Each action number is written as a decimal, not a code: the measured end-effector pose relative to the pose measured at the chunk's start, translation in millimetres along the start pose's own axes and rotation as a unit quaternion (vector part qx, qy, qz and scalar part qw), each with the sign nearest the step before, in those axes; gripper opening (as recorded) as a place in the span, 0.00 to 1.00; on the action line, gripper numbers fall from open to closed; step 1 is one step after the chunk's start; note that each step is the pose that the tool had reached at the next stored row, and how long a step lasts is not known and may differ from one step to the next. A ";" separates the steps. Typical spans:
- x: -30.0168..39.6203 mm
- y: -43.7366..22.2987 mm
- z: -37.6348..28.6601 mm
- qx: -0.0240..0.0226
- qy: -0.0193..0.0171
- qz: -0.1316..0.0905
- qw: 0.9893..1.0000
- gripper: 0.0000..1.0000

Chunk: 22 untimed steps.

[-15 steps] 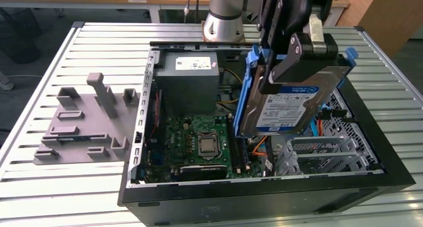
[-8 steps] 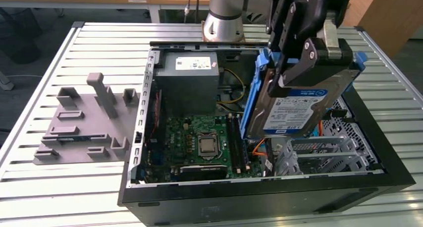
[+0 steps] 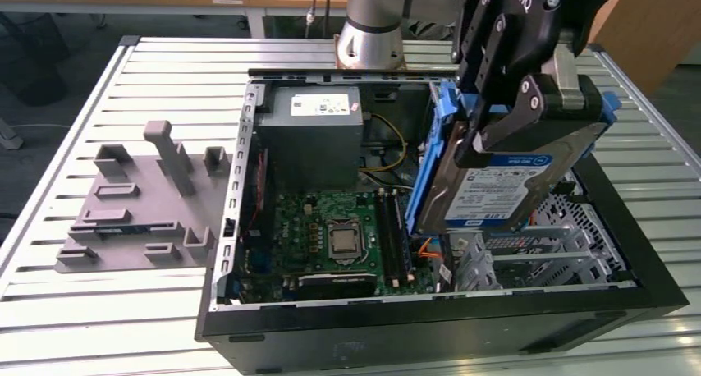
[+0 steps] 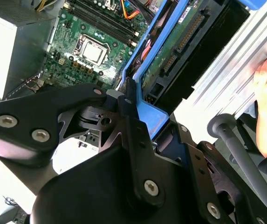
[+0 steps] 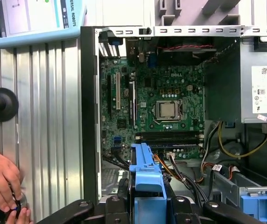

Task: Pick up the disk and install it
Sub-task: 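Insert the disk into the insertion slot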

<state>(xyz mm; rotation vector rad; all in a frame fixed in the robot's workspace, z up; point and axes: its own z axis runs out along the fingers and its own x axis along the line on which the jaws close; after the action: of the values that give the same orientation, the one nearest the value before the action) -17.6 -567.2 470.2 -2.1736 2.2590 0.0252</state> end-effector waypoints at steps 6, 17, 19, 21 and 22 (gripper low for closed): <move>0.0 -9.8 2.5 0.000 0.000 0.000 1.000 0.36; 3.1 -19.6 8.2 0.000 0.000 0.000 1.000 0.36; 2.9 -23.9 8.9 0.000 0.000 0.000 1.000 0.36; 2.8 -29.4 9.3 0.000 0.000 0.000 1.000 0.36; 2.7 -32.0 9.6 -0.001 0.000 0.000 1.000 0.36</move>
<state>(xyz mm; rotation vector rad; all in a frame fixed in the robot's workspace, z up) 14.2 -570.9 460.3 -2.1742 2.2598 0.0263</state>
